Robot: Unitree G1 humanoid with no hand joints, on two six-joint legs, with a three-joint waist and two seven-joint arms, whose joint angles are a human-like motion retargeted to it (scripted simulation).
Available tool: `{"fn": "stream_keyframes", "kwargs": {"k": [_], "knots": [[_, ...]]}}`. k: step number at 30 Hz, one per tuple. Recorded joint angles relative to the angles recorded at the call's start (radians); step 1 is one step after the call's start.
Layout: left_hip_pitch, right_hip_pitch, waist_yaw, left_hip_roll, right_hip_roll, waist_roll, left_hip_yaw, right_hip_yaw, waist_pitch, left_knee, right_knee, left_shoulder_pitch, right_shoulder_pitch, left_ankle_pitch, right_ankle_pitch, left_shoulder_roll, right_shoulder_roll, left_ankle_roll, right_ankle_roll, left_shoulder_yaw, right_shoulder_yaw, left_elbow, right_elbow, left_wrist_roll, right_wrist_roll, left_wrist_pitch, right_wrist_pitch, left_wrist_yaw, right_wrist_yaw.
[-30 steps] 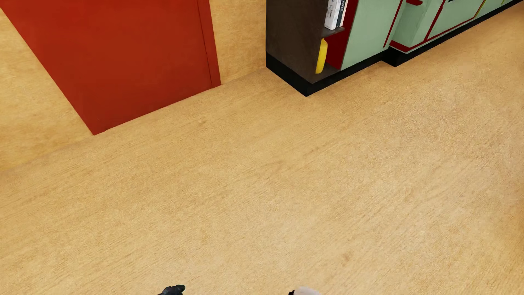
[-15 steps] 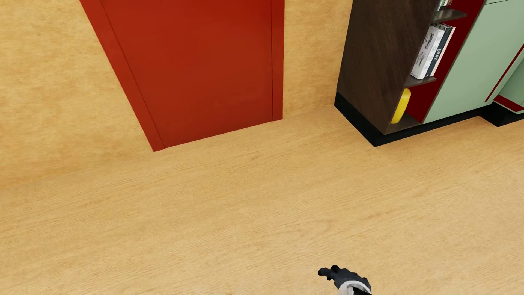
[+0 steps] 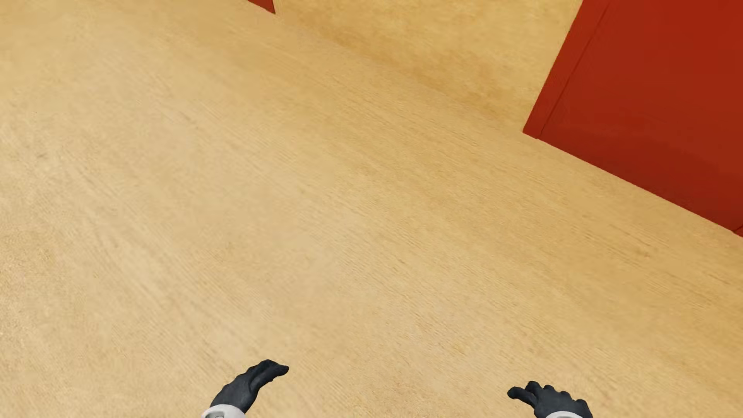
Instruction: Approach chair
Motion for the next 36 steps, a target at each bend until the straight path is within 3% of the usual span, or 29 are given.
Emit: {"fn": "stream_keyframes", "kwargs": {"k": [1, 2, 3, 4, 5, 6, 7, 8, 9, 11, 13, 14, 15, 16, 17, 18, 19, 20, 22, 24, 25, 26, 29, 31, 33, 36], "knots": [[-0.040, 0.037, 0.011, -0.037, -0.032, 0.003, -0.076, -0.055, 0.004, 0.002, -0.012, -0.012, 0.028, -0.032, 0.019, 0.005, 0.008, -0.025, 0.013, -0.044, 0.000, -0.001, 0.012, 0.011, -0.018, -0.014, 0.003, -0.010, 0.005], [-0.075, 0.066, 0.018, -0.079, -0.071, 0.002, -0.141, -0.084, 0.008, 0.014, -0.005, -0.029, 0.053, -0.065, -0.007, 0.008, 0.029, -0.006, 0.021, -0.088, -0.013, 0.001, 0.016, 0.021, -0.033, -0.027, 0.027, -0.018, -0.002], [-0.099, 0.073, 0.018, -0.126, -0.109, -0.001, -0.199, -0.051, 0.012, 0.018, 0.027, -0.044, 0.086, -0.090, -0.090, 0.011, 0.067, 0.012, 0.010, -0.130, -0.041, 0.000, 0.014, 0.030, -0.033, -0.033, 0.057, -0.027, -0.024], [-0.110, 0.034, 0.006, -0.182, -0.127, -0.006, -0.261, 0.103, 0.017, -0.001, 0.098, -0.052, 0.115, -0.103, -0.186, 0.016, 0.115, 0.028, -0.056, -0.165, -0.079, -0.009, 0.017, 0.035, -0.017, -0.042, 0.080, -0.028, -0.047], [-0.109, -0.054, -0.017, -0.239, -0.088, -0.010, -0.331, 0.374, 0.023, -0.041, 0.209, -0.057, 0.142, -0.102, -0.239, 0.022, 0.172, 0.041, -0.129, -0.193, -0.120, -0.022, 0.023, 0.033, 0.010, -0.050, 0.097, -0.030, -0.061], [-0.102, -0.148, -0.041, -0.288, 0.018, -0.013, -0.403, 0.653, 0.026, -0.087, 0.321, -0.064, 0.171, -0.094, -0.265, 0.030, 0.227, 0.051, -0.091, -0.220, -0.153, -0.038, 0.026, 0.026, 0.040, -0.058, 0.101, -0.032, -0.062], [-0.093, -0.220, -0.058, -0.330, 0.156, -0.016, -0.474, 0.869, 0.026, -0.133, 0.412, -0.075, 0.202, -0.083, -0.278, 0.043, 0.275, 0.058, -0.059, -0.251, -0.172, -0.057, 0.025, 0.019, 0.060, -0.065, 0.094, -0.036, -0.050], [-0.084, -0.271, -0.069, -0.366, 0.279, -0.020, -0.545, 0.990, 0.024, -0.168, 0.480, -0.094, 0.239, -0.077, -0.287, 0.059, 0.317, 0.063, -0.034, -0.288, -0.180, -0.078, 0.017, 0.011, 0.070, -0.074, 0.073, -0.041, -0.031], [-0.075, -0.317, -0.077, -0.398, 0.363, -0.025, -0.618, 1.033, 0.022, -0.193, 0.526, -0.119, 0.279, -0.077, -0.288, 0.077, 0.351, 0.068, -0.018, -0.329, -0.181, -0.102, 0.004, 0.001, 0.074, -0.088, 0.040, -0.048, -0.006], [-0.050, -0.409, -0.088, -0.459, 0.410, -0.039, -0.769, 0.950, 0.023, -0.220, 0.545, -0.188, 0.344, -0.091, -0.272, 0.114, 0.402, 0.079, -0.045, -0.413, -0.176, -0.145, -0.007, -0.010, 0.074, -0.102, -0.023, -0.052, 0.040], [-0.003, -0.480, -0.097, -0.516, 0.391, -0.051, -0.907, 0.805, 0.028, -0.258, 0.434, -0.246, 0.367, -0.104, -0.233, 0.133, 0.403, 0.090, -0.078, -0.468, -0.145, -0.164, 0.028, 0.032, 0.051, -0.095, -0.059, -0.037, 0.093], [0.029, -0.507, -0.101, -0.537, 0.402, -0.054, -0.968, 0.779, 0.031, -0.283, 0.333, -0.253, 0.363, -0.105, -0.185, 0.127, 0.377, 0.094, -0.074, -0.471, -0.111, -0.168, 0.056, 0.060, 0.011, -0.084, -0.065, -0.028, 0.125], [0.065, -0.529, -0.104, -0.551, 0.441, -0.053, -1.024, 0.825, 0.035, -0.309, 0.214, -0.244, 0.354, -0.102, -0.121, 0.111, 0.340, 0.097, -0.054, -0.456, -0.075, -0.172, 0.082, 0.077, -0.042, -0.071, -0.070, -0.024, 0.160], [0.106, -0.538, -0.106, -0.558, 0.491, -0.049, -1.077, 0.937, 0.039, -0.330, 0.096, -0.221, 0.345, -0.097, -0.081, 0.089, 0.300, 0.101, -0.031, -0.429, -0.051, -0.176, 0.102, 0.075, -0.094, -0.059, -0.072, -0.023, 0.185], [0.145, -0.531, -0.105, -0.558, 0.532, -0.042, -1.123, 1.066, 0.043, -0.339, 0.007, -0.191, 0.338, -0.091, -0.081, 0.070, 0.265, 0.105, -0.044, -0.401, -0.044, -0.178, 0.121, 0.065, -0.133, -0.050, -0.068, -0.023, 0.199], [0.179, -0.523, -0.099, -0.555, 0.541, -0.037, -1.161, 1.121, 0.046, -0.327, -0.012, -0.161, 0.329, -0.086, -0.082, 0.060, 0.238, 0.108, -0.048, -0.377, -0.059, -0.177, 0.141, 0.066, -0.154, -0.043, -0.051, -0.026, 0.201], [0.207, -0.520, -0.091, -0.551, 0.522, -0.033, -1.190, 1.089, 0.049, -0.293, 0.046, -0.130, 0.312, -0.068, -0.044, 0.060, 0.216, 0.110, -0.070, -0.359, -0.089, -0.171, 0.168, 0.081, -0.162, -0.034, -0.024, -0.035, 0.195], [0.227, -0.517, -0.084, -0.545, 0.500, -0.028, -1.210, 1.047, 0.052, -0.228, 0.140, -0.097, 0.288, -0.032, -0.016, 0.064, 0.194, 0.119, -0.091, -0.338, -0.121, -0.156, 0.204, 0.101, -0.168, -0.020, 0.008, -0.046, 0.191], [0.190, -0.494, -0.074, -0.520, 0.479, -0.008, -1.213, 0.995, 0.059, 0.011, 0.308, -0.030, 0.223, 0.122, -0.110, 0.062, 0.147, 0.119, -0.115, -0.266, -0.158, -0.080, 0.270, 0.118, -0.205, 0.035, 0.037, -0.067, 0.196], [0.014, -0.407, -0.064, -0.456, 0.462, 0.014, -1.176, 0.933, 0.064, 0.389, 0.342, -0.004, 0.149, 0.321, -0.219, 0.038, 0.117, 0.043, -0.123, -0.159, -0.156, 0.065, 0.267, 0.087, -0.265, 0.124, 0.013, -0.069, 0.167], [-0.089, -0.349, -0.055, -0.412, 0.463, 0.023, -1.153, 0.905, 0.064, 0.538, 0.319, 0.000, 0.101, 0.334, -0.252, 0.035, 0.112, 0.050, -0.127, -0.111, -0.169, 0.135, 0.260, 0.071, -0.264, 0.165, -0.007, -0.064, 0.131], [-0.186, -0.286, -0.044, -0.383, 0.469, 0.030, -1.133, 0.883, 0.064, 0.641, 0.285, 0.010, 0.049, 0.267, -0.277, 0.042, 0.112, 0.072, -0.130, -0.080, -0.187, 0.187, 0.252, 0.063, -0.236, 0.187, -0.030, -0.066, 0.093], [-0.413, -0.105, 0.003, -0.311, 0.510, 0.034, -1.039, 0.861, 0.052, 0.680, 0.166, 0.080, -0.123, 0.255, -0.324, 0.083, 0.100, 0.092, -0.140, -0.030, -0.130, 0.230, 0.188, 0.057, -0.190, 0.151, -0.101, -0.091, 0.052], [-0.511, -0.012, 0.038, -0.315, 0.541, 0.030, -0.978, 0.871, 0.041, 0.498, 0.115, 0.132, -0.225, 0.254, -0.360, 0.100, 0.084, 0.089, -0.151, 0.025, -0.038, 0.208, 0.098, 0.024, -0.185, 0.114, -0.139, -0.096, 0.017], [-0.557, 0.068, 0.066, -0.369, 0.568, 0.024, -0.951, 0.887, 0.032, 0.151, 0.068, 0.184, -0.313, 0.273, -0.400, 0.088, 0.082, 0.068, -0.156, 0.090, 0.044, 0.168, -0.009, 0.000, -0.150, 0.099, -0.134, -0.070, -0.015], [-0.525, 0.180, 0.085, -0.459, 0.598, 0.013, -0.949, 0.917, 0.019, -0.414, 0.022, 0.251, -0.384, 0.277, -0.460, 0.035, 0.093, 0.035, -0.155, 0.166, 0.151, 0.116, -0.197, -0.006, 0.047, 0.080, -0.120, -0.053, 0.019]]}}
